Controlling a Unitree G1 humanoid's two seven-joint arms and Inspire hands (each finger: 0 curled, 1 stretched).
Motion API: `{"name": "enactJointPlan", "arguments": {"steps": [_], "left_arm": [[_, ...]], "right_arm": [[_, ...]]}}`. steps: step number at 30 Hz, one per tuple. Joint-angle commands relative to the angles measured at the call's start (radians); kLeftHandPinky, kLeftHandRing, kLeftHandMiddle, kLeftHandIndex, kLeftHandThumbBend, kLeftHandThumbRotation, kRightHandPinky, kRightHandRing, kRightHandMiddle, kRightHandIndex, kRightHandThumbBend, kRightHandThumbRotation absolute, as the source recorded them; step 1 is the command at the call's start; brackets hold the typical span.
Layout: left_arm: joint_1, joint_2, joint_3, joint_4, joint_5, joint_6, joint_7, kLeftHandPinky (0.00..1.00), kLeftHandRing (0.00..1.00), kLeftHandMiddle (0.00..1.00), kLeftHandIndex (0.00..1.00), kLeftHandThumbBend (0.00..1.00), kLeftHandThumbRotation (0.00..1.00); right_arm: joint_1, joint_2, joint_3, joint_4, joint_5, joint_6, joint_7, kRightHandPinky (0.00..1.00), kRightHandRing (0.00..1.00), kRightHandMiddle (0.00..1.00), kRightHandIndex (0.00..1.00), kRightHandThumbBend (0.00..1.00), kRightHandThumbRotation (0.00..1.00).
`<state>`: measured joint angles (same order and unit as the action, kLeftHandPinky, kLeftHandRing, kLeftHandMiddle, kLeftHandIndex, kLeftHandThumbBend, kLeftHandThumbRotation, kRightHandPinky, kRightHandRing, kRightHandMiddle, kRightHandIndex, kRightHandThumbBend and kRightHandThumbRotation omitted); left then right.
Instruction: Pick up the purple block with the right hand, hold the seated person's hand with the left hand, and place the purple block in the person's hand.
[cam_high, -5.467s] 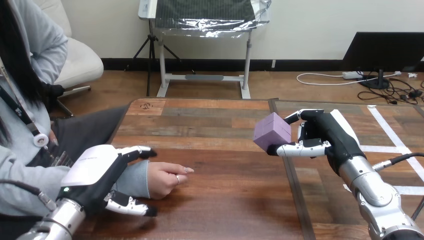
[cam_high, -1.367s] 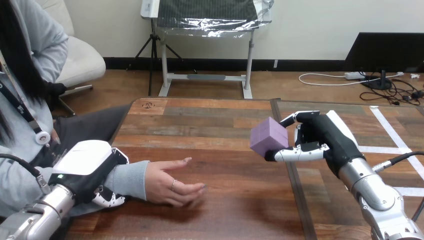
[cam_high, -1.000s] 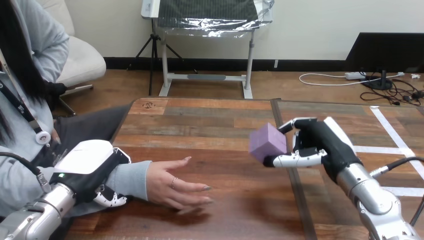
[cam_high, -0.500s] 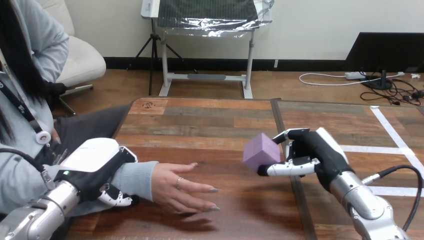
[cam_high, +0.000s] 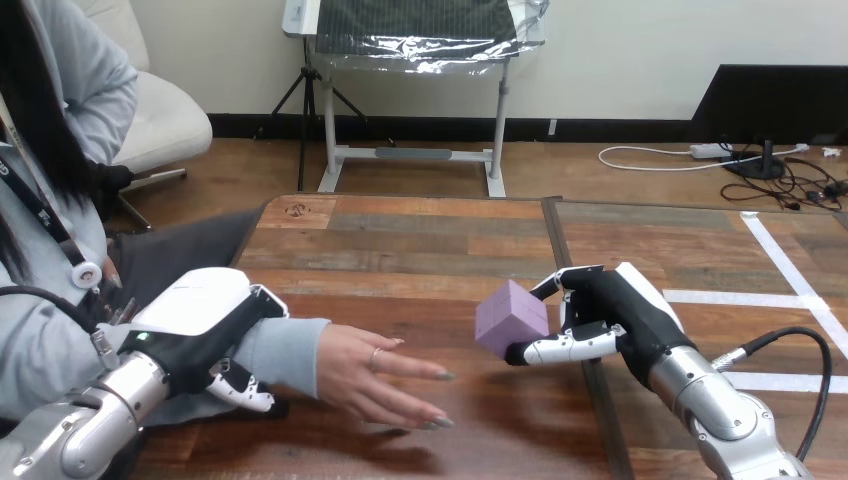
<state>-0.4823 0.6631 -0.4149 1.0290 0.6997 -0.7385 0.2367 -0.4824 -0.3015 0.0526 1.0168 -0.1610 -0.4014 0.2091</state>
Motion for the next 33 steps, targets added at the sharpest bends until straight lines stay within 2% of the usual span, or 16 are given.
{"name": "enactJointPlan", "arguments": {"steps": [1,7,13,23,33], "left_arm": [[-0.061,0.005,0.044,-0.095,-0.042,-0.037,0.015,0.21,0.26,0.32,0.31,0.85,0.0],[-0.058,0.003,0.05,-0.118,-0.049,-0.034,0.007,0.21,0.26,0.31,0.31,0.86,0.0],[-0.06,0.003,0.051,-0.13,-0.042,-0.05,0.021,0.21,0.25,0.31,0.31,0.86,0.0],[-0.063,-0.003,0.056,-0.148,-0.052,-0.045,-0.003,0.2,0.25,0.31,0.31,0.85,0.0],[-0.069,-0.007,0.055,-0.159,-0.052,-0.039,-0.015,0.2,0.25,0.31,0.32,0.85,0.0]], "right_arm": [[-0.103,0.012,0.006,0.002,-0.006,-0.016,-0.007,0.03,0.07,0.1,0.07,0.51,0.0],[-0.105,0.018,0.016,0.011,-0.009,-0.02,-0.004,0.03,0.07,0.11,0.08,0.52,0.0],[-0.106,0.024,0.02,0.022,-0.01,-0.04,0.002,0.03,0.07,0.11,0.08,0.53,0.0],[-0.105,0.033,0.034,0.022,-0.024,-0.046,0.0,0.03,0.07,0.11,0.08,0.54,0.0],[-0.104,0.042,0.051,0.006,-0.041,-0.032,0.004,0.03,0.07,0.11,0.08,0.55,0.0]]}}
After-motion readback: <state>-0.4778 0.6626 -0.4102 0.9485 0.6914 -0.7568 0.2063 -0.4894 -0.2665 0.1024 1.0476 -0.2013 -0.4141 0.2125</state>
